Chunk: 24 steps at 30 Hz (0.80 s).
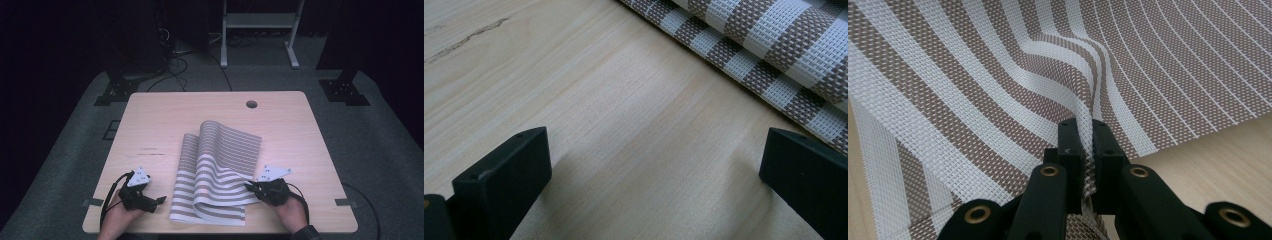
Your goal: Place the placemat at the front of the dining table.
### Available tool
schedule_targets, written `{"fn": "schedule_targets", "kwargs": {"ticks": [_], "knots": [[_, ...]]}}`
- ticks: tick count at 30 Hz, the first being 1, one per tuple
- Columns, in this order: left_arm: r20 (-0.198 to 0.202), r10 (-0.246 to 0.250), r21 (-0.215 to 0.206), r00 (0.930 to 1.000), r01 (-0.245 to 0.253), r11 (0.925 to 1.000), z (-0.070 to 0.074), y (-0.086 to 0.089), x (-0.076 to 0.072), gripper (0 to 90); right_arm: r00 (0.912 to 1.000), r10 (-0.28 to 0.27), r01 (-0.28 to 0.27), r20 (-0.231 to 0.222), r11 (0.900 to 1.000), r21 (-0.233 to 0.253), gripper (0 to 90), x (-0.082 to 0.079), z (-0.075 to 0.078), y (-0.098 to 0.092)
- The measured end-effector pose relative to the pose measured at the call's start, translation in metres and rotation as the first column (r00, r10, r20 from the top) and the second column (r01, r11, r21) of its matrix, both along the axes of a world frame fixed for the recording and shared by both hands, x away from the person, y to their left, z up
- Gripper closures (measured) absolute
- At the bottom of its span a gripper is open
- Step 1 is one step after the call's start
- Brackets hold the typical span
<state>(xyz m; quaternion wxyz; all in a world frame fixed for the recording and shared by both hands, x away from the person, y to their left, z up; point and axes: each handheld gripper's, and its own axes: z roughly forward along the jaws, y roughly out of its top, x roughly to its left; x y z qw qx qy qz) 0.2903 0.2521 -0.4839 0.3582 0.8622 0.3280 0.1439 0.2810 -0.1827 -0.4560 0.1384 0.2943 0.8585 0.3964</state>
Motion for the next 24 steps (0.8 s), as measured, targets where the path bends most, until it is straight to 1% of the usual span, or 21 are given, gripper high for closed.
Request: {"fn": "schedule_targets", "kwargs": {"ticks": [13, 20, 24], "knots": [[0.000, 0.000, 0.000, 1.0000, 0.000, 1.0000, 0.000, 0.000, 0.000, 0.0, 0.9982, -0.058, 0.058, 0.013, 0.998, 0.024, 85.4, 0.009, 0.007, -0.015], [0.000, 0.000, 0.000, 1.0000, 0.000, 1.0000, 0.000, 0.000, 0.000, 0.0, 0.9964, -0.085, 0.085, 0.003, 0.995, 0.043, 85.4, 0.018, 0.008, -0.024], [0.000, 0.000, 0.000, 1.0000, 0.000, 1.0000, 0.000, 0.000, 0.000, 0.0, 0.9954, -0.095, 0.095, 0.002, 0.995, 0.043, 85.3, 0.023, 0.008, -0.027]]}}
